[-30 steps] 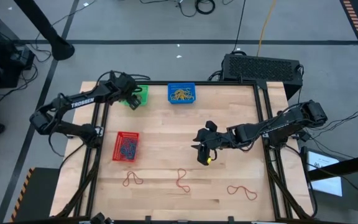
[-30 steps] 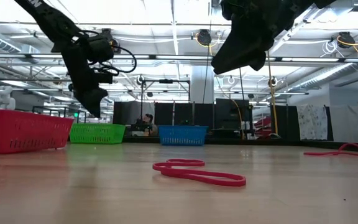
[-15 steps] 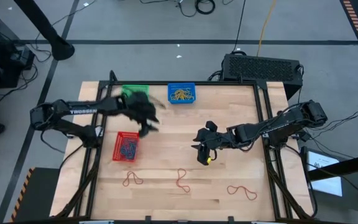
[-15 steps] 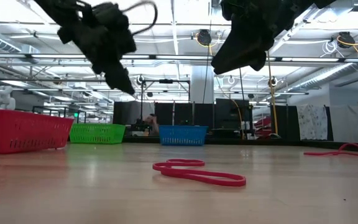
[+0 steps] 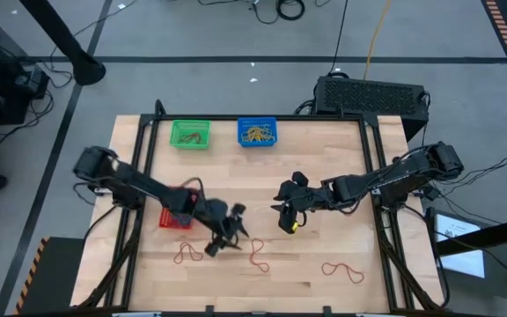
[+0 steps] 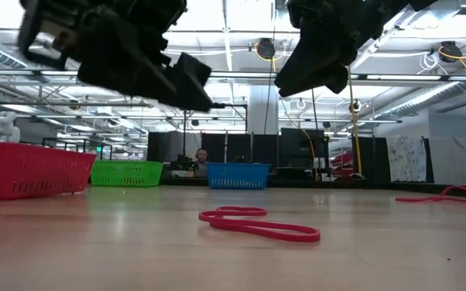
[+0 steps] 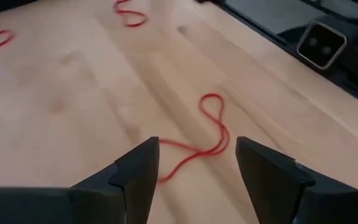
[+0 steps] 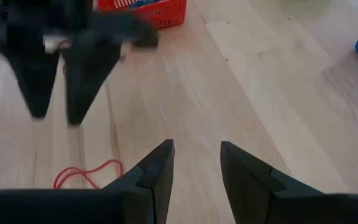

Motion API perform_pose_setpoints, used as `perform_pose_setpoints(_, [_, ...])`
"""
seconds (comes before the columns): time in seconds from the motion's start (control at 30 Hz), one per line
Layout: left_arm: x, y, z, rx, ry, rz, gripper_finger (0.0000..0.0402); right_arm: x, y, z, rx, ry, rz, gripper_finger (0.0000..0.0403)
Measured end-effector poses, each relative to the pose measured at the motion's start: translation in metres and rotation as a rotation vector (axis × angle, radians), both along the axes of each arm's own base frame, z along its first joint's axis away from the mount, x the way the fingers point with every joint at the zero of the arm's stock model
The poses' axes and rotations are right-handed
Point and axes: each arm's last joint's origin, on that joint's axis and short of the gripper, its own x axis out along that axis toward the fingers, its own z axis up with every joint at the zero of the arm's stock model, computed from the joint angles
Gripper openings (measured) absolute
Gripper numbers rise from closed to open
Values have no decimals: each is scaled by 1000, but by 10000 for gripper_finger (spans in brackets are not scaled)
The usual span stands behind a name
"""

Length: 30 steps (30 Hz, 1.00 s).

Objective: Sort rubber bands into baskets
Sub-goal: Put the red rubber band into the green bin

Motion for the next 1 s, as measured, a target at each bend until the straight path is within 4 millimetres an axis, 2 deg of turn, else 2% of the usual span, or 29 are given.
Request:
perform_pose_setpoints(0.17, [14,-21,-26,-10,-24,-51,221,-1,6,0,19,-1,4,123])
perform_pose_setpoints(0.3, [31,-31,-39,-70,54,-73,221,-5,19,0,39,-3,28,123])
perform_pose_setpoints(0.47, [48,-39,-58,-59,125,-91,221,-10,36,0,24,-20,20,123])
perform_pose_setpoints(0.57, [51,-40,-68,-33,184,-93,221,-12,43,1,33,-28,19,123])
perform_pose_setpoints(0.73, [50,-41,-71,28,183,-129,217,-14,49,1,24,-37,17,123])
perform_pose_setpoints(0.83, [48,-41,-71,49,193,-141,186,-14,48,1,8,-45,-1,123])
perform_pose_setpoints(1.0, [47,-41,-72,54,202,-143,76,-14,48,1,7,-45,0,123])
